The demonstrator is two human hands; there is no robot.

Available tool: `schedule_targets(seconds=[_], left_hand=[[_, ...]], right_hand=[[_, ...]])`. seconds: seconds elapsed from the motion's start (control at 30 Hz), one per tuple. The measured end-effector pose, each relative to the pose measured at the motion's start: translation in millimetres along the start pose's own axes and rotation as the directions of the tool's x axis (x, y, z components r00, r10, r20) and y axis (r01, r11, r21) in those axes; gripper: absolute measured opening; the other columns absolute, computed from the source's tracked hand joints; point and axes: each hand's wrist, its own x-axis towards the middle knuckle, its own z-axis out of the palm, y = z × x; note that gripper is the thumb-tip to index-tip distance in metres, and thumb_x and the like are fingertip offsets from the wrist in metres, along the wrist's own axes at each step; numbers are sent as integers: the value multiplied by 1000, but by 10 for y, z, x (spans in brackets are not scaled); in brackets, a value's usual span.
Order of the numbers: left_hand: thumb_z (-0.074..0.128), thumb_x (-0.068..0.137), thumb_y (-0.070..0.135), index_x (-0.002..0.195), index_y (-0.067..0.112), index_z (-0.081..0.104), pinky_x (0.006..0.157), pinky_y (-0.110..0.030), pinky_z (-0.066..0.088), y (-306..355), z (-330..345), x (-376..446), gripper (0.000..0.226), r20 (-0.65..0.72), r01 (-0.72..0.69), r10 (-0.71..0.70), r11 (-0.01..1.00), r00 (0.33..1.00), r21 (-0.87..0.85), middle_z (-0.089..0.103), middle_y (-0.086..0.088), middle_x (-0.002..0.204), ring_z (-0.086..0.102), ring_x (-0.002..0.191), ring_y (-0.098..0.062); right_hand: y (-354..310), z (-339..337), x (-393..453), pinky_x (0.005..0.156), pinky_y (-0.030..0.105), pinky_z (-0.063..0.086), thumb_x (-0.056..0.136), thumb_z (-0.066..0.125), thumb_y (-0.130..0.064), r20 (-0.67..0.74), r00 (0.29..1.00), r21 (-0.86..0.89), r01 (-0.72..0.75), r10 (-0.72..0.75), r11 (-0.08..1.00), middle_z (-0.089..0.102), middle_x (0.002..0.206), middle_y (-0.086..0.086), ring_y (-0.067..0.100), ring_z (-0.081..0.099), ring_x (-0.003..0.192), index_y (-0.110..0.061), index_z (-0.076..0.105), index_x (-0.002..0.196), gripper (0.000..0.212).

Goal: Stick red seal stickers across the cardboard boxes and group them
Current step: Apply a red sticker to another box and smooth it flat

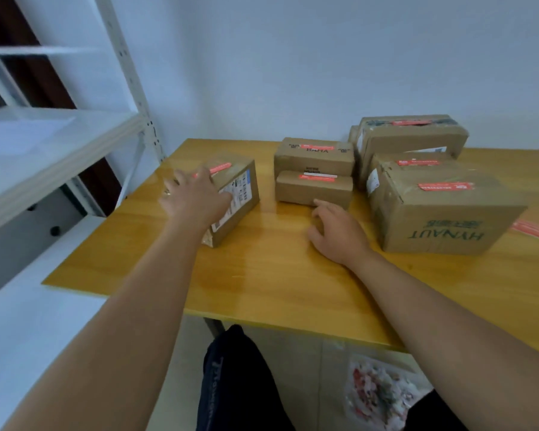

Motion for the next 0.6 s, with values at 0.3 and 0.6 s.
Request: schedule_targets(seconds=[0.3, 0.6], left_hand=[[67, 82, 43, 136, 31, 43, 101, -45, 38, 114, -196, -621, 60, 118, -347, 378, 911, 918, -221, 37, -5, 143, 34, 130, -29], [49, 73, 56, 118, 38, 46, 112, -41, 26, 624, -134, -1082, 50, 114, -567, 659, 711, 743, -416, 38, 7, 140, 33, 132, -19]], right_hand=[[-185, -325, -315, 82, 28, 46, 96, 53, -21, -298, 943, 444, 1, 147, 896, 59, 103, -6, 13, 56, 100, -14, 61, 109, 17], [-104, -607, -738, 112, 33, 32, 88, 61, -35, -353, 936, 405, 159, -7, 900, 46, 142, 0, 14, 39, 134, -14, 45, 139, 58]])
